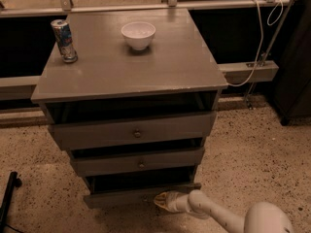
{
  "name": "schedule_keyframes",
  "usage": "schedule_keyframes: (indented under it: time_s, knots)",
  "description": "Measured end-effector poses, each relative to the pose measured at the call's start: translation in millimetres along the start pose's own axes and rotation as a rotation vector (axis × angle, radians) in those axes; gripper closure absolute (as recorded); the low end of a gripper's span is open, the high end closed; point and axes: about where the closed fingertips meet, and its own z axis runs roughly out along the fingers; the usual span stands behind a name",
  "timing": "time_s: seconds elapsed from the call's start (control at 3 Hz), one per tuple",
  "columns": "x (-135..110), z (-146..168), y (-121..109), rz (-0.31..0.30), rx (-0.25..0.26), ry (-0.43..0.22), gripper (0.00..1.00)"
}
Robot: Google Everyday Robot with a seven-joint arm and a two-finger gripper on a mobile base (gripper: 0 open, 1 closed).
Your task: Close bottom drawer
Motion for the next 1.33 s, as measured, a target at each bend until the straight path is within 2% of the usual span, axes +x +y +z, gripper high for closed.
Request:
schedule_keyframes:
  time_s: [0.67, 1.0, 1.33]
  knots:
    - [-8.7, 17.7, -38.1, -0.033, 0.026, -0.021, 1.00]
    - [-19.1, 14.7, -64.8, -0.054, 0.064, -0.059, 1.00]
    - [-23.4, 5.2, -78.3, -0.068, 0.094, -0.083, 1.00]
